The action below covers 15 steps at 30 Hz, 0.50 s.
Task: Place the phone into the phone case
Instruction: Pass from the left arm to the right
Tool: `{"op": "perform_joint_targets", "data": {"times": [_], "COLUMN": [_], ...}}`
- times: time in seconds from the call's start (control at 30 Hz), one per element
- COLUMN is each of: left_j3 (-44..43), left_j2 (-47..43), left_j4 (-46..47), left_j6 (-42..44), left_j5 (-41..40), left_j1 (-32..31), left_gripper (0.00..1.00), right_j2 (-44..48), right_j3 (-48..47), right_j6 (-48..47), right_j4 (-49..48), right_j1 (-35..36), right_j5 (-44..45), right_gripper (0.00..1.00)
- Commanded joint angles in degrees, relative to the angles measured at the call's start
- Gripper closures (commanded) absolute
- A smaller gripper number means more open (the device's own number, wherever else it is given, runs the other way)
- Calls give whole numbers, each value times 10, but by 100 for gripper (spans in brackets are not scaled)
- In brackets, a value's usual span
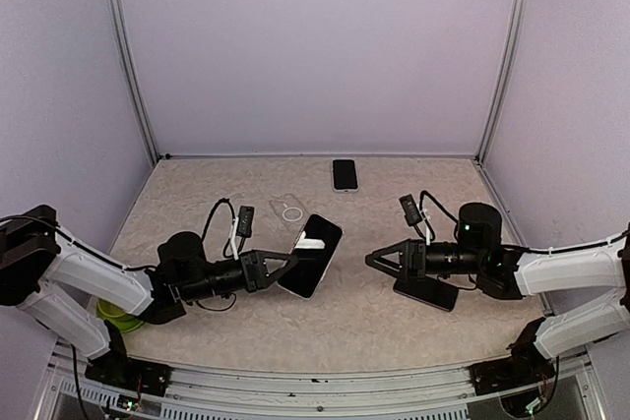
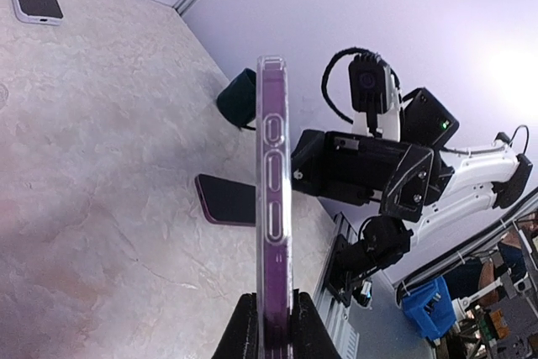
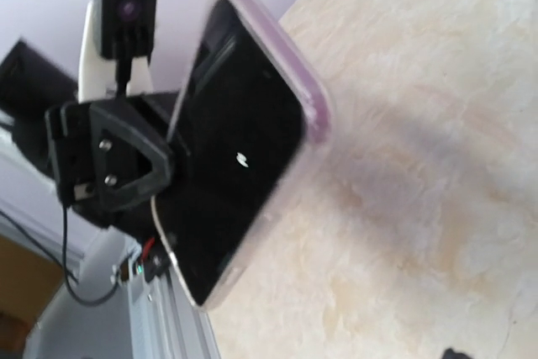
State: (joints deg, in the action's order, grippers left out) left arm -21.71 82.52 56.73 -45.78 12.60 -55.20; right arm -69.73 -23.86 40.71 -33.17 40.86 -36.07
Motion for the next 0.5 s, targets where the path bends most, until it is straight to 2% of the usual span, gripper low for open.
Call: {"op": "perform_joint_targets", "data": {"times": [0.0, 0.2, 0.33, 0.47], "left_j3": [10, -1, 5, 0], "left_j2": [20, 77, 127, 185], "left_j4": [151, 237, 349, 435], "left_j6": [-45, -70, -97, -134], "left_j5": [-68, -121, -178, -192], "left_j1": [-18, -53, -78, -82], "left_gripper": [100, 100, 100, 100], "right_j2": [-20, -48, -64, -75], "right_j3": [17, 7, -4, -15], "right_j6": [51, 63, 68, 70], "right_j4": [-79, -106, -119, -130], "right_j1": [6, 23, 29, 32], "right_j5": [31, 41, 43, 38], "right_gripper": [14, 14, 17, 21]}}
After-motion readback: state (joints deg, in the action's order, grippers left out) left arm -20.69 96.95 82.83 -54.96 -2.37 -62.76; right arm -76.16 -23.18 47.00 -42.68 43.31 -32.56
